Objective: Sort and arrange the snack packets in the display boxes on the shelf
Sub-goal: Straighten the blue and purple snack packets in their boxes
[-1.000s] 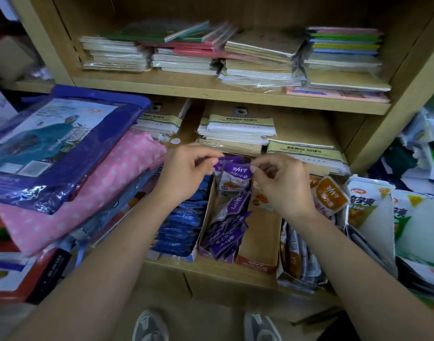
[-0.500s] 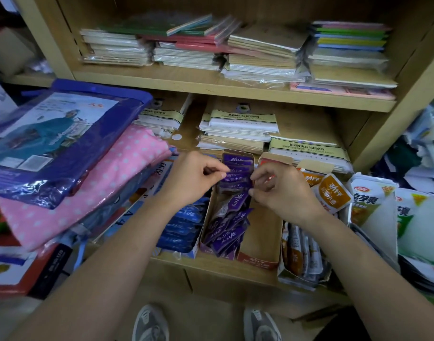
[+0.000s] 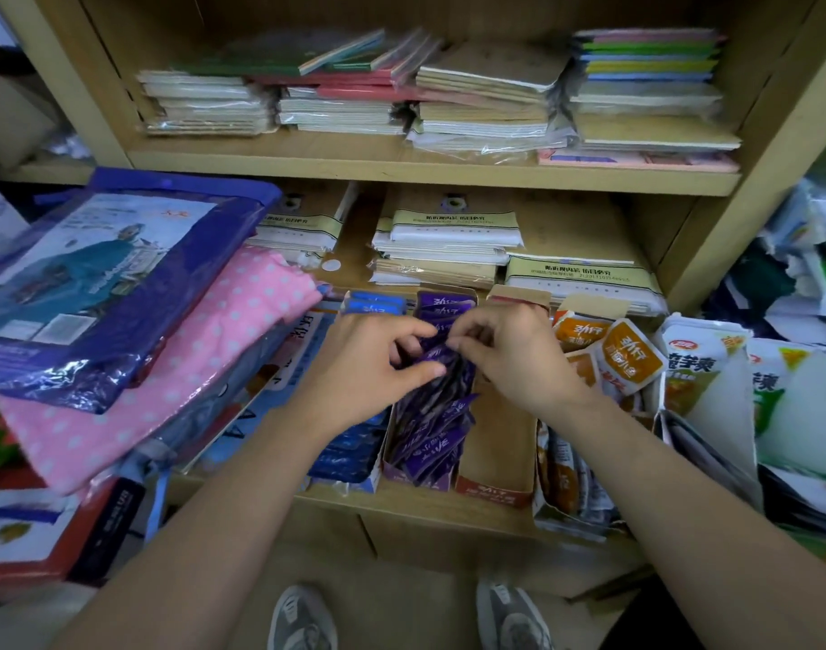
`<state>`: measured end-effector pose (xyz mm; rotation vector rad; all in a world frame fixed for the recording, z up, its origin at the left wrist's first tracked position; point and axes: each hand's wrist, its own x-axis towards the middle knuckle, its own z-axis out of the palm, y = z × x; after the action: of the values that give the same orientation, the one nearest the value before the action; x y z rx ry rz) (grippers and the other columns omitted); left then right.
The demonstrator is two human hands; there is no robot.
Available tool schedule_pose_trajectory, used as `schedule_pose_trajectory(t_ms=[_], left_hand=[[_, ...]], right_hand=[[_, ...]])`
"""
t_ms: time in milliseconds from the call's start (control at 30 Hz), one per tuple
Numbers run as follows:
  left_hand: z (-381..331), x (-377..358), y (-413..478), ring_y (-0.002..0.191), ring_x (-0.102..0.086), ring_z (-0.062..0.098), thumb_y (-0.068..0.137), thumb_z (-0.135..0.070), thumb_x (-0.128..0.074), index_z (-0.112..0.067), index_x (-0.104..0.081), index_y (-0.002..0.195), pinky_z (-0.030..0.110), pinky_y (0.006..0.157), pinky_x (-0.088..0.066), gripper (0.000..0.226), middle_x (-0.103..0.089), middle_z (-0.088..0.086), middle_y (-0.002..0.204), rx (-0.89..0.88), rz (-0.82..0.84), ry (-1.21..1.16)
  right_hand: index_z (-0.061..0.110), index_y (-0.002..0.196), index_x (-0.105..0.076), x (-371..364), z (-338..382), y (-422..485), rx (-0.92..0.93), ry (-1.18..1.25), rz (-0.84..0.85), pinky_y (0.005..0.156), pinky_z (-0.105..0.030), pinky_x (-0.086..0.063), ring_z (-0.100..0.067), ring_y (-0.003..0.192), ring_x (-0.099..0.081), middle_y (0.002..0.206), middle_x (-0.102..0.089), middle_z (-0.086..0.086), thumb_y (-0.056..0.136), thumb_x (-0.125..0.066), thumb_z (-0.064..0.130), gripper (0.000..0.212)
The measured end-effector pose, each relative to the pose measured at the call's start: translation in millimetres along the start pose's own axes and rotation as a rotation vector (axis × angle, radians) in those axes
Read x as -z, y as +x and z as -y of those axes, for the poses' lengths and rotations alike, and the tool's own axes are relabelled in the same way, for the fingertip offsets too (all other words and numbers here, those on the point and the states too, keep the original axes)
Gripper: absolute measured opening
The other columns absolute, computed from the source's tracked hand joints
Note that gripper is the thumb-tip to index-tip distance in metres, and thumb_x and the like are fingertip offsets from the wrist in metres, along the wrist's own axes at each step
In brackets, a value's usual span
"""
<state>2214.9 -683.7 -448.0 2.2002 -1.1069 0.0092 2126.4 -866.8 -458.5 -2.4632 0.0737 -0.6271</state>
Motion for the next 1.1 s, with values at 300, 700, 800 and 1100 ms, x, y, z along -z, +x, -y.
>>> schedule_pose_trajectory(t_ms=[300,700,800,1100], left_hand=[[5.8,-10.9,8.1,0.059,-0.062,-0.001,0.08,-0.015,-0.081,-0.02,-0.08,0.081,0.026,0.061,-0.057,0.005,-0.071,-0.011,0.069,-0.045,-0.25,0.069],[21.6,-15.3,24.1,0.079,-0.06,0.003,0.08,-0.027,-0.083,-0.027,-0.081,0.085,0.03,0.066,-0.052,0.005,-0.072,-0.015,0.083,-0.165,-0.211,0.027],[26.2,-13.7,22.5,0.076,-0.051,0.001,0.079,-0.034,-0.083,-0.032,-0.08,0.086,0.03,0.064,-0.046,0.007,-0.061,-0.016,0.084,-0.094,-0.173,0.032],[18.5,1.7,1.9,0.087,-0.052,0.01,0.072,-0.037,-0.086,-0.03,-0.061,0.079,0.043,0.074,-0.05,0.026,-0.056,-0.012,0.091,-0.165,-0.141,0.019]], right_hand=[[0.035,0.11,-0.071,44.4,-5.7,-21.1,-0.17,0.194,0.456,0.079,-0.019,-0.053,-0.001,0.092,-0.06,0.102,-0.066,0.014,0.083,-0.079,0.02,0.032],[0.022,0.1,-0.079,36.4,4.5,-30.3,-0.191,0.235,0.559,0.076,-0.018,-0.056,-0.001,0.086,-0.068,0.091,-0.075,0.011,0.082,-0.08,0.011,0.021],[0.02,0.09,-0.078,36.6,1.0,-27.4,-0.179,0.225,0.363,0.073,-0.024,-0.058,-0.005,0.08,-0.069,0.084,-0.075,0.007,0.084,-0.079,0.014,0.009],[0.02,0.102,-0.073,-1.4,-8.9,-2.0,-0.031,-0.01,0.031,0.065,-0.03,-0.053,-0.011,0.07,-0.059,0.084,-0.063,0.005,0.082,-0.081,0.02,0.022]])
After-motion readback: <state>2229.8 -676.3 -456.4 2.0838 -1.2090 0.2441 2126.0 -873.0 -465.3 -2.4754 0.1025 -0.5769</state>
